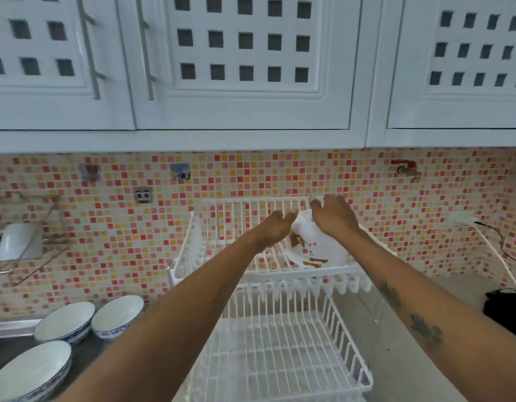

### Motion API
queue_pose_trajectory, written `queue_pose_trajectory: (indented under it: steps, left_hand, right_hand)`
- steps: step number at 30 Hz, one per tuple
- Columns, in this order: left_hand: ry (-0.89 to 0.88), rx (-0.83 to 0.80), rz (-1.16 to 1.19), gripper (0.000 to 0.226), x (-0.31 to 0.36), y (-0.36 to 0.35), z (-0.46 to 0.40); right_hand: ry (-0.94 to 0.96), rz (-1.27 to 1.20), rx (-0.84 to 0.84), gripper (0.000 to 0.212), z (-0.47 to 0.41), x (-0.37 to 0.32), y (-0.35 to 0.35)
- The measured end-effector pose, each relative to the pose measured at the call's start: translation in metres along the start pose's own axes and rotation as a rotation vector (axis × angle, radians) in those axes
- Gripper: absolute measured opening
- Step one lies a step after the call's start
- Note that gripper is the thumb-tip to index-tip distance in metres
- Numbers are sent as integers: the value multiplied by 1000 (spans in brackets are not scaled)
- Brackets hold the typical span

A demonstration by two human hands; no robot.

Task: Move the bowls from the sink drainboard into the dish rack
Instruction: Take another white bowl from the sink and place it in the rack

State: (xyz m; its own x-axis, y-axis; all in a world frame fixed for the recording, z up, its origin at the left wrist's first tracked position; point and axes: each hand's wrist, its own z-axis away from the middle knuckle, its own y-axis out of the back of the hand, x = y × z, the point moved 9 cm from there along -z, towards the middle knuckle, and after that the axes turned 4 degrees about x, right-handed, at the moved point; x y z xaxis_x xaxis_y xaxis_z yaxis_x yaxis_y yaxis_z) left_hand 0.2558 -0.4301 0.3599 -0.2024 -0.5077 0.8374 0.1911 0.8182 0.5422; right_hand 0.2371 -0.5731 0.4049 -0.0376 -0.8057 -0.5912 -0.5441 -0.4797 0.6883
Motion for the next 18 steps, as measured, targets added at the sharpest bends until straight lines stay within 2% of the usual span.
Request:
queue_pose_trajectory:
  steps: [3, 6, 10, 14, 16, 18]
  left_hand:
    - [8, 71, -10, 71, -4, 30, 26]
    - [-12, 181, 33, 70, -8, 73, 52]
    - [4, 335, 248, 69, -36, 142, 86]
    - [30, 554, 408, 72, -76, 221, 125]
    - [37, 656, 487, 73, -96, 257, 146]
    - [45, 748, 548, 71, -119, 289, 168]
  right_hand:
    - [134, -76, 4, 52, 16, -54, -4]
    - [158, -303, -73, 43, 38, -103, -22]
    - [158, -587, -179, 39, 73, -169, -50]
    - [180, -744, -265, 31, 107, -234, -86]
    - [182, -828, -311, 42, 124, -265, -106]
    - [160, -902, -361, 43, 139, -292, -132]
